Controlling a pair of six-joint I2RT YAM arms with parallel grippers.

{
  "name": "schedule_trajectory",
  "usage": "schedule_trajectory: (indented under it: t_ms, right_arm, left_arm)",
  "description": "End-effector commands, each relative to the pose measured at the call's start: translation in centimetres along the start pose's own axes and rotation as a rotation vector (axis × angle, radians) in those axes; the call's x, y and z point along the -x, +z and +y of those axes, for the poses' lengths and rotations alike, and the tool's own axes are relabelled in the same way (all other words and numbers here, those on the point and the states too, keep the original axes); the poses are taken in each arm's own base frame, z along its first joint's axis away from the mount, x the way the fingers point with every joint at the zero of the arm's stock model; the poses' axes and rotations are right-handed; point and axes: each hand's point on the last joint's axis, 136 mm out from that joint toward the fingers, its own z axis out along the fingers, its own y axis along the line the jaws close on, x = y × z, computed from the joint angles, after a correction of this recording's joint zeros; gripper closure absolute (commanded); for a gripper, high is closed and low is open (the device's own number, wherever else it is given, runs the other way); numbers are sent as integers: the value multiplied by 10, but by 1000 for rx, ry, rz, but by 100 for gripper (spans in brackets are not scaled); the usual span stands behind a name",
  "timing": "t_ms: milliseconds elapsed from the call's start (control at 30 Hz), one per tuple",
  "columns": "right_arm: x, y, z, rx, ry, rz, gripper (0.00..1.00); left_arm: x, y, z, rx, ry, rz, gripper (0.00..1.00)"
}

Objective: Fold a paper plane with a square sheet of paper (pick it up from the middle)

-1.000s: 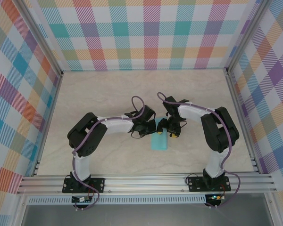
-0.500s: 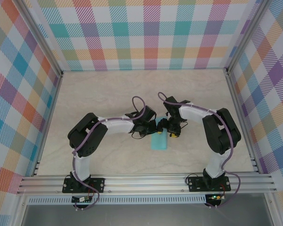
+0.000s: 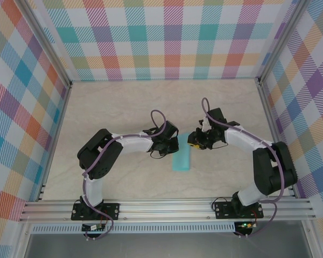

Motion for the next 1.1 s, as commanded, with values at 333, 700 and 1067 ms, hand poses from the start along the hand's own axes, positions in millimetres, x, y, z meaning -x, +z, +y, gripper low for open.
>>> schedule_trajectory:
  t_ms: [333,700,1067]
  right_arm:
    - [-9,27,-8,179,40,104,84]
    - [-21,34,-42,143,76,120,84]
    - [-16,11,-9,252,16,95,81]
  left_arm:
    - [-20,6,31,117,6,47,100]
    - [-19,5,32,126,10,49,100]
    - [-19,7,31,126,11,55,100]
